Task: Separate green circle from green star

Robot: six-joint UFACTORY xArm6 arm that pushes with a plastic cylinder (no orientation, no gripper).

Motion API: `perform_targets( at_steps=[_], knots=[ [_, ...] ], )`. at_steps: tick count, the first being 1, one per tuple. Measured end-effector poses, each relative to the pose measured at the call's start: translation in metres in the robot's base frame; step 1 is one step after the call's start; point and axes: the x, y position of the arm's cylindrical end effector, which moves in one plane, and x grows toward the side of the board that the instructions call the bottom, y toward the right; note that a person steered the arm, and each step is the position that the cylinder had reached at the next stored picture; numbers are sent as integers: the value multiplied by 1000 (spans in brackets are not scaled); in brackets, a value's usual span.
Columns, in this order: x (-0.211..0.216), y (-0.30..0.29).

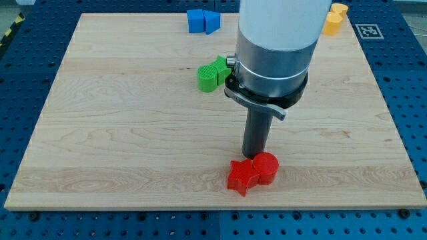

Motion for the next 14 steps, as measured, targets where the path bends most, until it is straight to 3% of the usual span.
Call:
perform_targets(
  at_steps=[3,7,10,14],
  knots=[
    [-22,0],
    [-52,-73],
    [-62,-76],
    [-175,-141]
  ],
)
